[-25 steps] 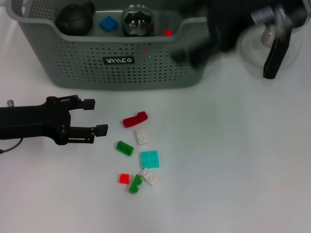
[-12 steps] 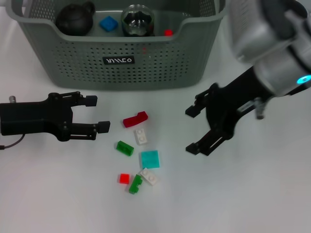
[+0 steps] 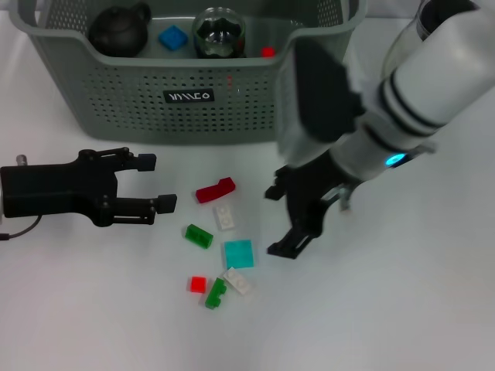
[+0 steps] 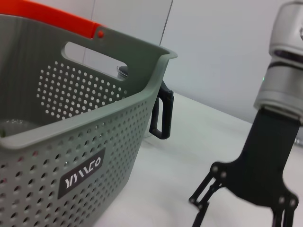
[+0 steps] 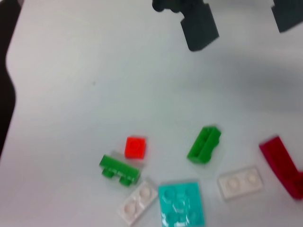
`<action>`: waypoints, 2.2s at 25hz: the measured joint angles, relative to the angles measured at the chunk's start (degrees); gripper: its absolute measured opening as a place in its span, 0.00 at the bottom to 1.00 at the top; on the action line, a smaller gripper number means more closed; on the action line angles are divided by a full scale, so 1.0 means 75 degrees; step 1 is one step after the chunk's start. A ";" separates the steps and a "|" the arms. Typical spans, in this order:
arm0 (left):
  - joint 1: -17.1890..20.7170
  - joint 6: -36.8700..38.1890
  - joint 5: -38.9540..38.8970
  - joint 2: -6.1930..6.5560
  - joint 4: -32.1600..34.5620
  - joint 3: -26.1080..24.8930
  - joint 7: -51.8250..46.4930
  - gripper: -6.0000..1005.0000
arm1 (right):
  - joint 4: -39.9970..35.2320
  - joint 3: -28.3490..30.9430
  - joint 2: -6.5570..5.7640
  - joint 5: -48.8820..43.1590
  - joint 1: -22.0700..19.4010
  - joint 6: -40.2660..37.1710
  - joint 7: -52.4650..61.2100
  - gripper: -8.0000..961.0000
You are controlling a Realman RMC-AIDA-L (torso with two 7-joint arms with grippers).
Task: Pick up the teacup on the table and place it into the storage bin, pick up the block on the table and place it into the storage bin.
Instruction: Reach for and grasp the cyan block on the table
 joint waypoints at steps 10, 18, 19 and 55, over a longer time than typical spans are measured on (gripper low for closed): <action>0.0058 -0.0001 0.0000 -0.0010 -0.0010 -0.0023 0.0008 0.87 | 0.0093 -0.1308 0.0017 0.0780 -0.0002 0.0869 0.0018 0.98; 0.0061 -0.0028 0.0000 -0.0018 -0.0011 -0.0025 0.0053 0.87 | 0.0126 -0.1675 0.0031 0.0995 -0.0057 0.1172 0.0020 0.98; 0.0060 -0.0028 0.0000 -0.0019 -0.0010 -0.0025 0.0057 0.87 | 0.0150 -0.1717 0.0036 0.1022 -0.0059 0.1227 0.0020 0.98; 0.0048 -0.0038 0.0000 -0.0033 -0.0010 -0.0024 0.0072 0.87 | 0.0599 -0.2321 0.0081 0.1594 0.0015 0.1875 0.0005 0.62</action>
